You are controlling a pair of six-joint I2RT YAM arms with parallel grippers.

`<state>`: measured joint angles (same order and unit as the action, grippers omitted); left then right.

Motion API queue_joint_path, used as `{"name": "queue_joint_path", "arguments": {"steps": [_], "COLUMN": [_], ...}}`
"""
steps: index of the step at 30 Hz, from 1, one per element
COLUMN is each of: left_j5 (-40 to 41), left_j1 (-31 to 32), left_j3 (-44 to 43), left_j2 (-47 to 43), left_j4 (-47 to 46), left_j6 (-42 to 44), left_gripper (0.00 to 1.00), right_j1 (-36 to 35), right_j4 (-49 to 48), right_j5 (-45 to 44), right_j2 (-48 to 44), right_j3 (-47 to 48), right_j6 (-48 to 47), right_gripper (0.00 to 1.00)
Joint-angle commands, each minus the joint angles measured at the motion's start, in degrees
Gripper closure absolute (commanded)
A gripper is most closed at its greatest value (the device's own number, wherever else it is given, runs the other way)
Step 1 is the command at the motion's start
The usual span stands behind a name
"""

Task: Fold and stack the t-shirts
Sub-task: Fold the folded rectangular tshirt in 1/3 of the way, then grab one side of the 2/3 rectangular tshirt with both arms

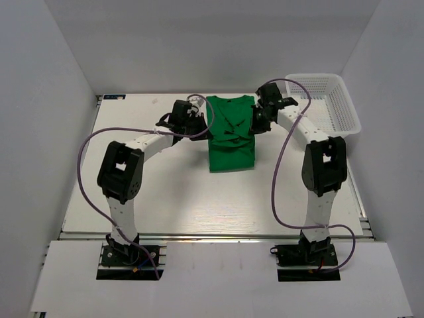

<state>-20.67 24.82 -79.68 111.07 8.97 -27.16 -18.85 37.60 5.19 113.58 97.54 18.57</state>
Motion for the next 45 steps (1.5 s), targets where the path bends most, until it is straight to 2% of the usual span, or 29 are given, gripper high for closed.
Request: {"name": "queue_joint_path", "arguments": {"steps": [1,3,6,7,8,9,10,12,15,17,18,19,21,22,26,27,29,32,38,42,44,45], "left_j5": [-3.8,-4.5,-3.9,-3.9,-3.2,-3.2,-2.4,-1.8,-1.2,-0.7,-0.7,-0.7,-2.3,-2.3,-8.7,-8.7,-7.8,-3.8,1.2,5.0,5.5,5.5], "left_j1": [-1.1,-1.7,-2.8,-3.5,-3.5,-4.4,-5.4,-6.4,-7.2,-7.2,-7.2,-7.2,-6.0,-6.0,-4.2,-3.2,-1.9,0.6,3.1,4.9,5.5,5.5], "left_j3": [-5.6,-8.0,-10.0,-10.8,-12.0,-14.3,-15.6,-17.4,-16.0,-13.7,-9.7,-7.7,-0.6,1.5,10.5,12.0,15.2,16.0,16.5,16.5,16.5,16.5], "left_j2": [3.7,5.8,9.3,10.2,11.1,12.8,13.5,13.5,9.9,5.3,3.6,2.1,-1.2,-4.1,-5.6,-6.2,-6.2,-6.2,-4.6,-3.5,-1.7,-1.7], "left_j4": [-0.2,-0.2,-1.5,-2.2,-2.7,-2.7,-3.3,-2.6,-2.6,-1.9,-2.6,-2.6,-6.3,-7.1,-8.8,-9.6,-9.6,-8.1,-6.0,-4.8,-4.8,-4.8], "left_j6": [1.4,1.4,-0.8,-1.4,-2.1,-2.8,-3.8,-4.3,-3.2,-1.6,-1.1,-1.1,1.0,1.1,1.8,1.8,2.6,3.8,4.4,4.4,4.4,4.4], "left_gripper": [1.00,0.99,0.92,0.82,0.68,0.52,0.25,0.00,0.00,0.00,0.00,0.00,0.00,0.00,0.00,0.00,0.00,0.00,0.00,0.05,0.12,0.12], "right_j1": [1.6,2.0,3.2,4.0,4.3,4.7,6.0,6.6,6.6,6.0,5.8,5.6,5.5,5.2,3.8,3.6,3.6,4.2,4.5,5.1,5.1,5.1], "right_j4": [2.1,2.2,0.7,-0.4,-5.8,-7.0,-8.1,-11.4,-12.9,-15.1,-19.7,-20.8,-23.2,-23.7,-25.0,-25.9,-27.1,-28.4,-28.8,-29.3,-30.5,-30.7], "right_j5": [2.5,4.1,5.9,7.1,8.7,10.3,16.0,19.6,20.9,19.4,19.2,19.3,19.7,19.9,20.1,18.9,17.0,14.8,12.8,13.3,13.8,14.1], "right_j2": [4.5,8.1,12.7,13.6,14.3,16.7,17.6,19.1,16.4,9.3,7.1,1.2,-2.1,-6.0,-12.1,-12.8,-15.5,-16.2,-12.6,-9.7,-9.3,-8.9], "right_j3": [6.7,8.7,12.9,13.7,15.6,16.7,18.1,22.1,19.1,11.2,4.6,-1.9,-7.5,-13.9,-24.0,-28.9,-32.9,-37.1,-37.8,-37.9,-38.5,-38.7], "right_j6": [-0.4,0.8,3.1,3.8,4.1,6.8,7.9,9.6,8.2,4.5,3.8,2.4,0.6,0.2,0.8,1.2,3.0,5.3,10.5,12.8,13.2,13.7], "right_gripper": [1.00,0.99,0.89,0.84,0.74,0.45,0.37,0.10,0.10,0.10,0.10,0.10,0.10,0.10,0.10,0.10,0.10,0.10,0.10,0.18,0.23,0.30]}}
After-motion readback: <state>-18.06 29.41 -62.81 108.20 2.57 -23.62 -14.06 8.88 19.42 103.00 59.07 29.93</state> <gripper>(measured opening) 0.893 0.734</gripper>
